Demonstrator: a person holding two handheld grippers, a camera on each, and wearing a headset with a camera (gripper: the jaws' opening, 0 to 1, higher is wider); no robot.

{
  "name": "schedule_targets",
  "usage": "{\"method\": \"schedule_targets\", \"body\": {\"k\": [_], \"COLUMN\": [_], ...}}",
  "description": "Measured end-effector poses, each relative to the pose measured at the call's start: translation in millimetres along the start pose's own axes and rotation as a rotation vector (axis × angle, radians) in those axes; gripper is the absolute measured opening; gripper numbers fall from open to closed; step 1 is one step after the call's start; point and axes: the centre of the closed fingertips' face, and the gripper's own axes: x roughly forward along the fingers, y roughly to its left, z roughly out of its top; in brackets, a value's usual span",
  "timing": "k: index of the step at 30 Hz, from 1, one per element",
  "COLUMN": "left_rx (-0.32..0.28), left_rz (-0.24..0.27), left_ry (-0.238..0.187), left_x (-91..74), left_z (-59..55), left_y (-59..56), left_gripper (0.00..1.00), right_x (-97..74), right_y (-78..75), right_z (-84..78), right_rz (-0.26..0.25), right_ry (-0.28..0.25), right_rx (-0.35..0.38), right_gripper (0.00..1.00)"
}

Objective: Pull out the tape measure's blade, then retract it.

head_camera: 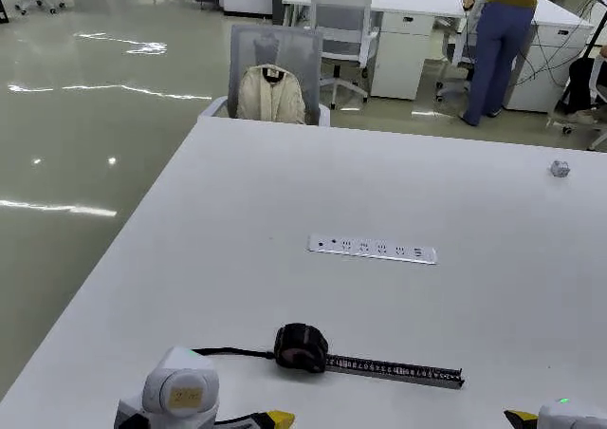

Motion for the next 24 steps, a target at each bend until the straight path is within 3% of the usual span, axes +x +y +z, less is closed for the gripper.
{"method": "schedule_targets", "body": {"k": [9,15,24], "left_rx": [-0.025,-0.038,-0.056], "left_rz": [0.002,0.000,0.009], "left_ry": [0.015,0.037,0.051], "left_x": [-16.1,-22.2,-28.5], "left_z": [-9.7,-14.8,-9.4], "left_y": [-7.8,-14.9,-22.5], "left_gripper": [1.00,1.00,1.00], "right_x": [-12.8,-17.4,-22.2], "right_y": [2.4,12.7,19.5], "right_z": [8.1,10.0,7.2], "right_rz": [-0.009,0.001,0.002], "right_ry": [-0.023,-0.029,-0.026], "right_rx": [0.012,0.009,0.001], "right_gripper": [0.85,0.86,0.86]}}
